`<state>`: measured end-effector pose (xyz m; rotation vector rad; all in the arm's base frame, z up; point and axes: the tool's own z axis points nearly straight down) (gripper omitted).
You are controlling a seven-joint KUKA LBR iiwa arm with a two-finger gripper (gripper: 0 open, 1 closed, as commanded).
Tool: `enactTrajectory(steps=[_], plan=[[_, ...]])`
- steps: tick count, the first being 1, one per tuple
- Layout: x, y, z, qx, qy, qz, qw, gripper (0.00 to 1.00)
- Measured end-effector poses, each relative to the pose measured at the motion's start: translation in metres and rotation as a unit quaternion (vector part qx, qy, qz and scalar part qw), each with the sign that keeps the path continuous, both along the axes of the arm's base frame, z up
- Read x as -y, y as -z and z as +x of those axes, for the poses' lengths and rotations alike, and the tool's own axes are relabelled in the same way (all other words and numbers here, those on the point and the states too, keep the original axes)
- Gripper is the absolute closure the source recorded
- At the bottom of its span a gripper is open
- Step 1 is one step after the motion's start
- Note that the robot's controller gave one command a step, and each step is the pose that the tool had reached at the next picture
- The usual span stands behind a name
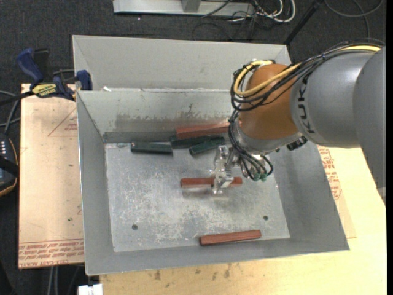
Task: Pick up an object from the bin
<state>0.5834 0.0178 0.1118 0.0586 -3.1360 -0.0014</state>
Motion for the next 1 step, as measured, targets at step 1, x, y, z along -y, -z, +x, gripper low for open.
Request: enactTrajectory(steps=[1], plan=[[0.0000,-0.0227,0.0005,0.0011,0.000,0.000,1.0000,1.00]])
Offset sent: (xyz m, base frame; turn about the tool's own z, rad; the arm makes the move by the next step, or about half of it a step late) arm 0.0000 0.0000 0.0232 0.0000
